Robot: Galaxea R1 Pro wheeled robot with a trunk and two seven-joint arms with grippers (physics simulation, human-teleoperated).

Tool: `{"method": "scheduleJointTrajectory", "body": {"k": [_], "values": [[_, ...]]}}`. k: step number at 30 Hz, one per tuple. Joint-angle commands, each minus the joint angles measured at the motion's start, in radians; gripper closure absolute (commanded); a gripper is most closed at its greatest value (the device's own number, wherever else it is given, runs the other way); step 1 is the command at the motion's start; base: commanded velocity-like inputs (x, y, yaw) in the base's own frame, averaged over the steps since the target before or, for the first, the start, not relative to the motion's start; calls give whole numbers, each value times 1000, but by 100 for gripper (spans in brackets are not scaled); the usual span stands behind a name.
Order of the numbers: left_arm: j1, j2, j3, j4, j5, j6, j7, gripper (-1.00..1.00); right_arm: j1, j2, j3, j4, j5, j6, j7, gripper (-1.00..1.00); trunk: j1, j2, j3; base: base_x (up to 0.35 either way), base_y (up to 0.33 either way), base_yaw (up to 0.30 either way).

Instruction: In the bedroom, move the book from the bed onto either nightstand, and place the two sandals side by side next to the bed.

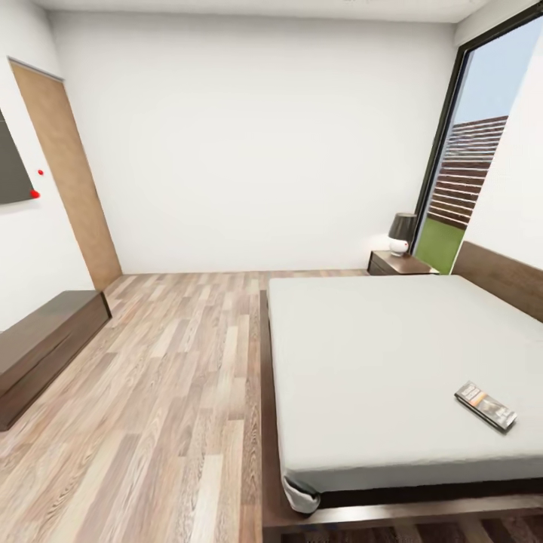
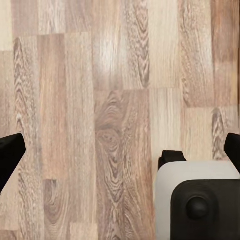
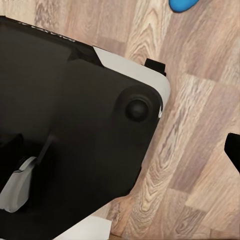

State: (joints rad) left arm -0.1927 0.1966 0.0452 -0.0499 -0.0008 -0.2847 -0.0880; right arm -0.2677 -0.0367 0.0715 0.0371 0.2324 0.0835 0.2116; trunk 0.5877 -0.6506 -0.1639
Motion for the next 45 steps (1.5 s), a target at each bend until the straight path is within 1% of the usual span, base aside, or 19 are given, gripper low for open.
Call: {"method": "scheduleJointTrajectory", "body": {"k": [1,12,23,24,29,32,39,45], "values": [[-1,0,5,1,0,-3,-5,-100,-1,0,7,1,1,1,3,-100,0,-1,-2,0,0,-263],[-1,-5,6,1,1,-2,-5,-100,11,-1,5,1,0,1,3,-100,0,-1,-2,0,0,-270],[-1,-41,7,1,3,-2,-5,-100,21,-3,5,1,0,1,3,-100,0,-1,-2,0,0,-264],[-1,-41,7,1,3,-2,-5,-100,21,-3,5,1,0,1,3,-100,0,-1,-2,0,0,-212],[-1,-67,7,1,3,-2,-5,-100,25,-1,6,1,1,2,3,-100,0,-1,-2,0,0,-119],[-1,-77,7,1,2,-2,-6,-100,26,-1,6,1,2,2,3,-100,0,-1,-2,0,0,-47],[0,-84,8,2,3,-1,-6,-100,27,1,7,1,2,2,3,-100,0,-1,-2,0,0,-74],[0,-87,8,2,3,-1,-6,-100,27,2,7,1,2,2,3,-100,0,-1,-2,0,0,-202]]}}
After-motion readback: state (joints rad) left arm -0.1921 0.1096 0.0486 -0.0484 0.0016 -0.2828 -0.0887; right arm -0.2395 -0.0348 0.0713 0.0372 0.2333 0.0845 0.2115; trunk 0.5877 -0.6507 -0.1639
